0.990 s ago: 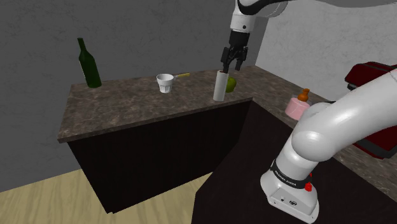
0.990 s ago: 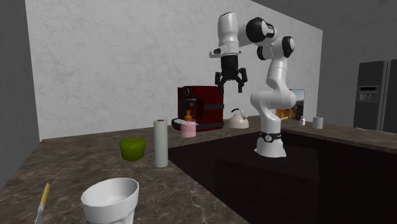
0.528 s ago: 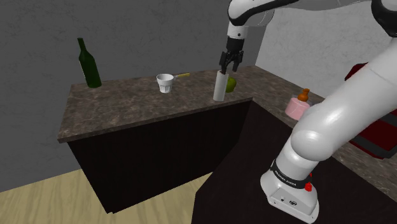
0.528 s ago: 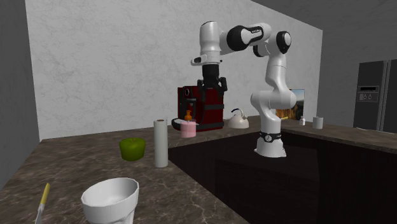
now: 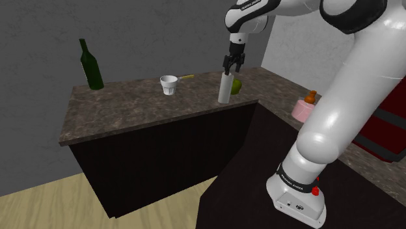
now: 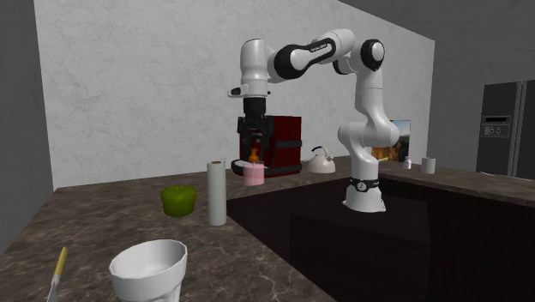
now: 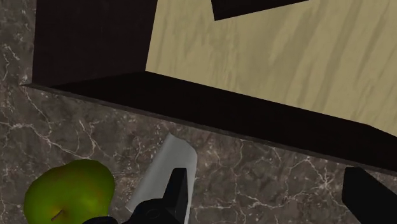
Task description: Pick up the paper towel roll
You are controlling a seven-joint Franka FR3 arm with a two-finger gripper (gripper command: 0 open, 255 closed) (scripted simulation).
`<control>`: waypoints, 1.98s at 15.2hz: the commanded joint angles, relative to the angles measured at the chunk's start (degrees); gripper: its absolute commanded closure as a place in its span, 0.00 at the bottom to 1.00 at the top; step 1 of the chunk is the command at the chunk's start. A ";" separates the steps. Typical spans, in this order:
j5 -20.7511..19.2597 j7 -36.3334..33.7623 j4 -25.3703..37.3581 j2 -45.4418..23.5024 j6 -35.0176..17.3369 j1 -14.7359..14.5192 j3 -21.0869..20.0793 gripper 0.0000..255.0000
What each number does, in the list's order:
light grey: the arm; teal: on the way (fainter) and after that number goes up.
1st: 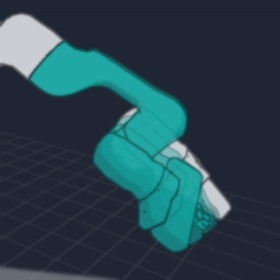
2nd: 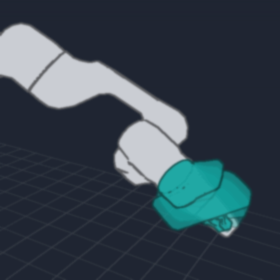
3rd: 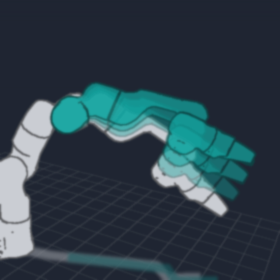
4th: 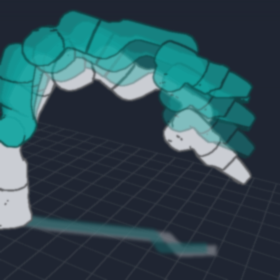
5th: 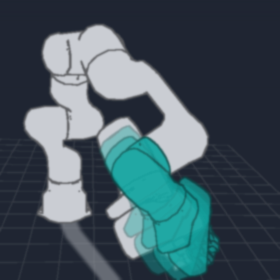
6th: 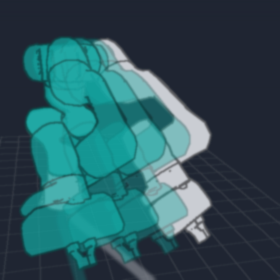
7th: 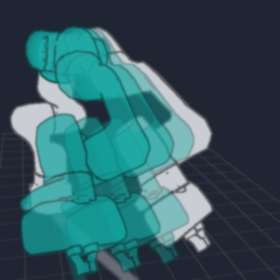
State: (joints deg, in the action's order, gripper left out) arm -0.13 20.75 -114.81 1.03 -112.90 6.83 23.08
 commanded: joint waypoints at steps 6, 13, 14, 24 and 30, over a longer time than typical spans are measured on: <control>5.48 7.09 12.88 -15.09 -1.62 3.77 1.95 0.00; 7.91 9.36 16.63 -21.39 -3.91 5.89 1.66 0.00; 8.05 9.44 16.22 -21.66 -4.57 5.92 1.59 0.00; 8.47 9.67 15.31 -22.47 -6.21 6.04 1.42 1.00; 8.13 9.49 15.97 -21.81 -4.96 5.94 1.56 1.00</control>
State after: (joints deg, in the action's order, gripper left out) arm 8.12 30.30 -99.09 -21.01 -118.31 12.80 24.59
